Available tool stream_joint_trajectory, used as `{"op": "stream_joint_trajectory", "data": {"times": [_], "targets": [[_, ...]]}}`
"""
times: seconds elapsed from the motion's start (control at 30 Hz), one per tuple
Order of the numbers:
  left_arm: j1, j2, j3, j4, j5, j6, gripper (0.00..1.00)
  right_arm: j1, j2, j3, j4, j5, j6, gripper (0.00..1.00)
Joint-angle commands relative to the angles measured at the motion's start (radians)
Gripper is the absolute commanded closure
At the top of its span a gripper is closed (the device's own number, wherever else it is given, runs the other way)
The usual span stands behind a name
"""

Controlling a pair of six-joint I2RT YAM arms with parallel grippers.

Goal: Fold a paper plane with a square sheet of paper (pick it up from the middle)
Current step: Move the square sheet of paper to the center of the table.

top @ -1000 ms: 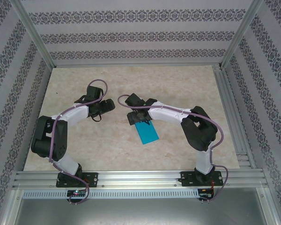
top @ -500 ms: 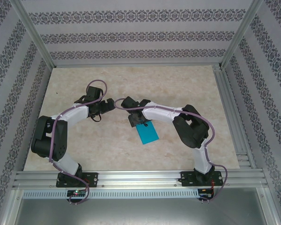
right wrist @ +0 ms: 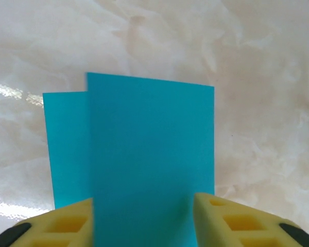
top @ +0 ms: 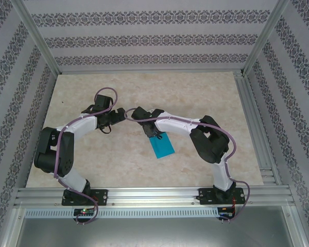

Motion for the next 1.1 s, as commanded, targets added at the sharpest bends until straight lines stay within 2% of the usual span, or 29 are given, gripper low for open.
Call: {"op": "stream_joint_trajectory", "data": {"times": [0.0, 0.2, 0.7, 0.77, 0.9, 1.07], "targets": [[0.010, -0.009, -0.003, 0.025, 0.002, -0.009, 0.00, 0.009, 0.012, 0.025, -0.002, 0.023, 0.012, 0.64], [0.011, -0.010, -0.007, 0.033, 0.021, -0.006, 0.00, 0.008, -0.025, 0.024, 0.002, 0.022, 0.026, 0.70], [0.011, -0.007, -0.019, 0.059, 0.054, -0.001, 0.00, 0.021, -0.109, -0.052, -0.058, -0.007, 0.068, 0.68], [0.011, -0.007, -0.020, 0.061, 0.054, 0.000, 0.00, 0.022, -0.111, -0.056, -0.052, -0.011, 0.069, 0.72], [0.011, -0.007, -0.024, 0.069, 0.067, -0.001, 0.00, 0.021, -0.110, -0.050, -0.033, -0.012, 0.069, 0.89], [0.010, -0.008, -0.028, 0.083, 0.094, -0.001, 0.00, -0.001, -0.110, -0.015, 0.017, -0.021, 0.082, 0.97]]}}
